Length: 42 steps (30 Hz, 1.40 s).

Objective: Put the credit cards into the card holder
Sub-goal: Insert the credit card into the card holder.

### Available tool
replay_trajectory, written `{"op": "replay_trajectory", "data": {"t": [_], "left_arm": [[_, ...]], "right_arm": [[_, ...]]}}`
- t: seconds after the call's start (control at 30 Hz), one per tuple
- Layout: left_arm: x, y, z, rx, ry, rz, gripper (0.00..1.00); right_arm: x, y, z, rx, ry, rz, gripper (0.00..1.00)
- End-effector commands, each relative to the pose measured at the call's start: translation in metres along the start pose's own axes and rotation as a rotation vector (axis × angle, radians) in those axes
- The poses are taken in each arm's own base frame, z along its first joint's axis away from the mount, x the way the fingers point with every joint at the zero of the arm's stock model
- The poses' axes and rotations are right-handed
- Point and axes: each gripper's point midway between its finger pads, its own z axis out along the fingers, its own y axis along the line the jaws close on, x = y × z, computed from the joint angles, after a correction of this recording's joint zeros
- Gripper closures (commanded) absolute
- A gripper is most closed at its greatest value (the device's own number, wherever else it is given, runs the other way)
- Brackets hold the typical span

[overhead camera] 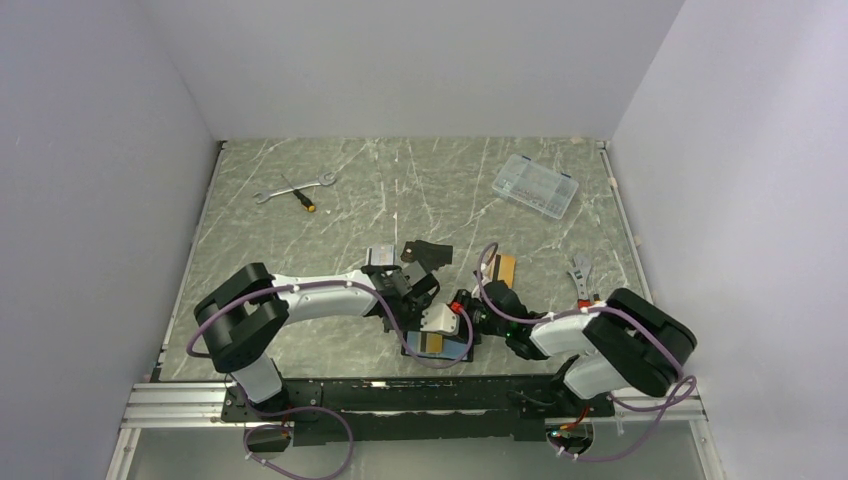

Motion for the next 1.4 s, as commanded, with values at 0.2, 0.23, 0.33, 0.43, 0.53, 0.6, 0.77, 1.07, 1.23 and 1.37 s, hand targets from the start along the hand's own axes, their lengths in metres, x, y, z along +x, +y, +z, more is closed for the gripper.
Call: {"op": "replay_trajectory", "data": {"t": [0.2,0.23,0.33,0.43,0.53,0.6,0.77,1.07,1.23,1.37], "left_arm": [[0.043,-0.013,0.022,0.061,0.117,-0.041,0.86],[0.044,-0.012,0.023,0.063,0.12,-0.046,0.86],[0.046,-0.009,0.023,0.059,0.12,-0.06,0.86],[0.044,-0.005,0.019,0.051,0.104,-0.07,0.87],[0.031,0.0,0.006,0.054,0.03,-0.097,0.89],[0.017,0.002,-0.007,0.068,-0.053,-0.108,0.89],[-0.019,-0.012,-0.026,0.134,-0.227,-0.07,0.87],[-0.045,-0.007,-0.017,0.13,-0.313,-0.063,0.89],[-0.057,-0.003,-0.023,0.118,-0.364,-0.077,0.89],[-0.063,-0.004,-0.024,0.135,-0.39,-0.079,0.88]], "right_arm": [[-0.012,-0.033,-0.037,0.31,-0.065,-0.075,0.46],[-0.011,-0.035,-0.04,0.322,-0.059,-0.072,0.45],[-0.004,-0.041,-0.042,0.349,-0.036,-0.063,0.45],[-0.002,-0.042,-0.041,0.341,-0.032,-0.051,0.49],[-0.002,-0.044,-0.039,0.333,-0.038,-0.05,0.52],[-0.002,-0.046,-0.036,0.334,-0.032,-0.051,0.5],[-0.001,-0.047,-0.028,0.328,-0.016,-0.063,0.47],[-0.001,-0.043,-0.031,0.24,-0.062,-0.041,0.47],[0.002,-0.039,-0.026,0.201,-0.044,-0.06,0.48],[0.001,-0.042,-0.025,0.199,-0.046,-0.056,0.48]]}}
